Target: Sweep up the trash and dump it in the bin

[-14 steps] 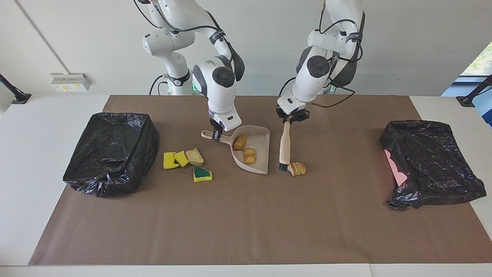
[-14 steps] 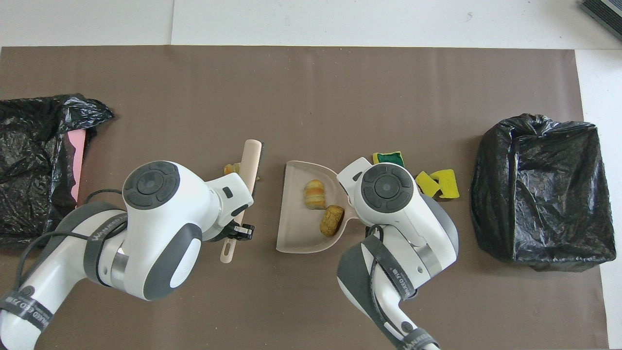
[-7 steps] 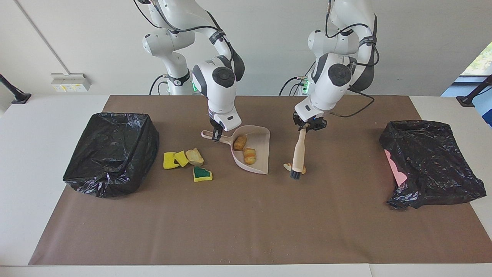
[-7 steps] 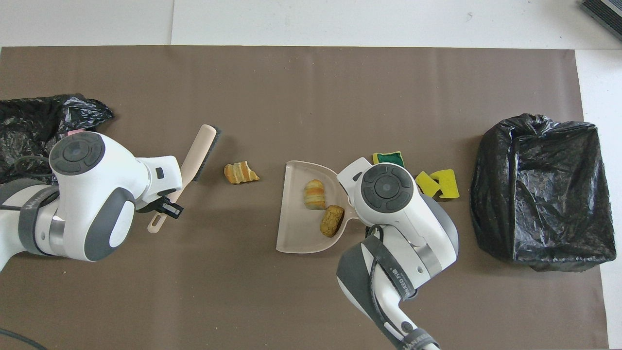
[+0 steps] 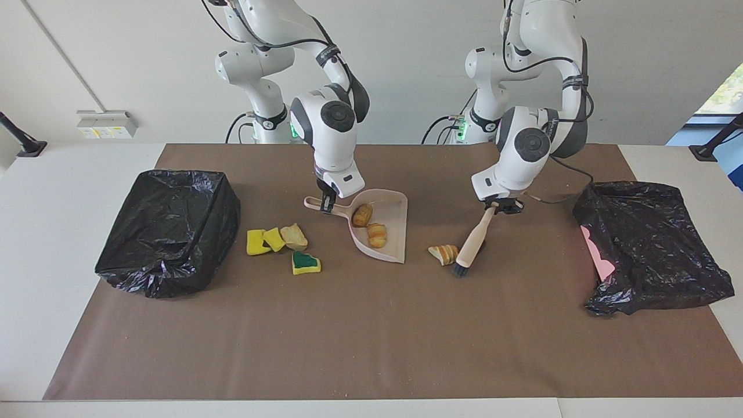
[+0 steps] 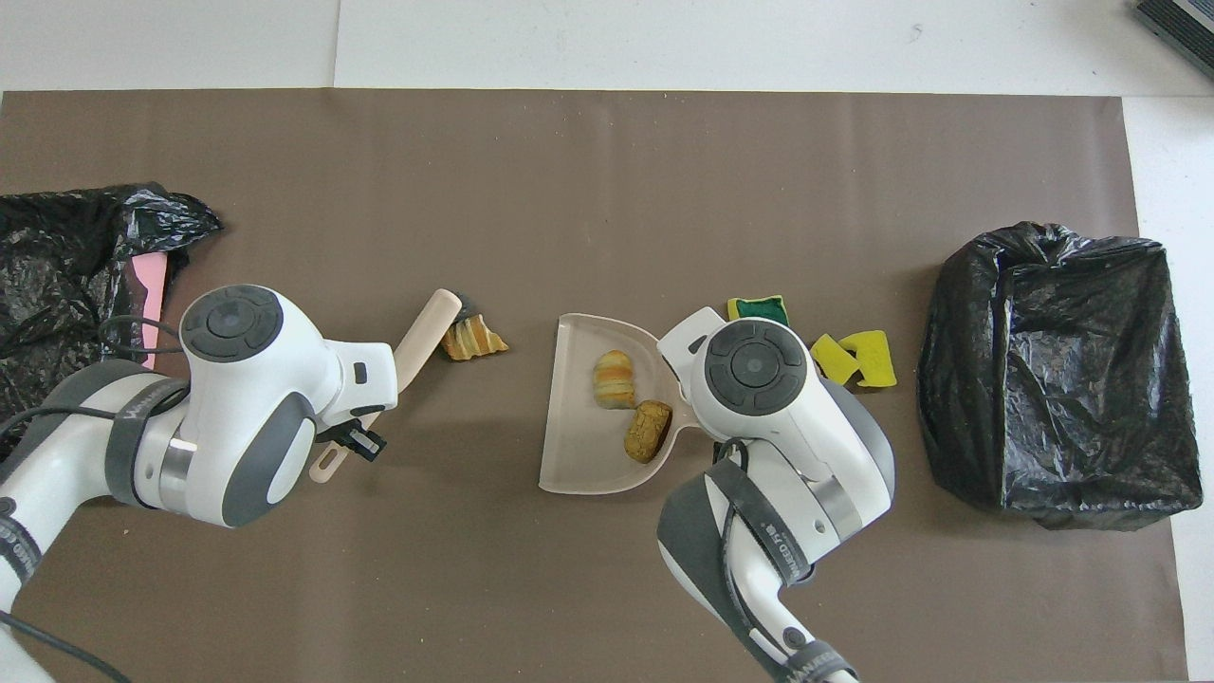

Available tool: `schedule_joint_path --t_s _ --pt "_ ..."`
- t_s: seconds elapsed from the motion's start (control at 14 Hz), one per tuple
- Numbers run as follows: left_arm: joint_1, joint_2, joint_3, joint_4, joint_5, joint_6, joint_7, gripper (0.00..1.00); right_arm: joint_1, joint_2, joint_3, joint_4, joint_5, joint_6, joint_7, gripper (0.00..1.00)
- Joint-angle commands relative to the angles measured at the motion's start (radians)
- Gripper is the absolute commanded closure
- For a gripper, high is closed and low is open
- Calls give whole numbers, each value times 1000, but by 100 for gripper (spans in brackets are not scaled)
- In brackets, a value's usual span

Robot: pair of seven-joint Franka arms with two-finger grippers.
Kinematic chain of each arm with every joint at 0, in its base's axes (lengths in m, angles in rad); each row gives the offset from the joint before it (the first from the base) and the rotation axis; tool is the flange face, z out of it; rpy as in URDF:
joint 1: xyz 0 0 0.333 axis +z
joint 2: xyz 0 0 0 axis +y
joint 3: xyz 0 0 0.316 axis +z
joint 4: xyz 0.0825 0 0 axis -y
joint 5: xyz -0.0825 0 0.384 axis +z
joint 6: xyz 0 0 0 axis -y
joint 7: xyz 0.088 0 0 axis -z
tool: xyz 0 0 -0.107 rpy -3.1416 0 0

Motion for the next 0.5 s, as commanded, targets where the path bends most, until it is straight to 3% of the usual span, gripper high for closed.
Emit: schedule_joint_path --t_s 0.0,0.14,0.43 --pt "-124 -89 5 -86 2 -46 -6 100 2 -6 4 -21 -33 30 40 100" --pt "-204 -124 7 -121 -83 -49 -34 100 2 -6 4 -21 -33 30 40 100" --pt "-338 -143 7 -117 -113 -69 -181 100 2 -6 4 -23 -33 30 40 100"
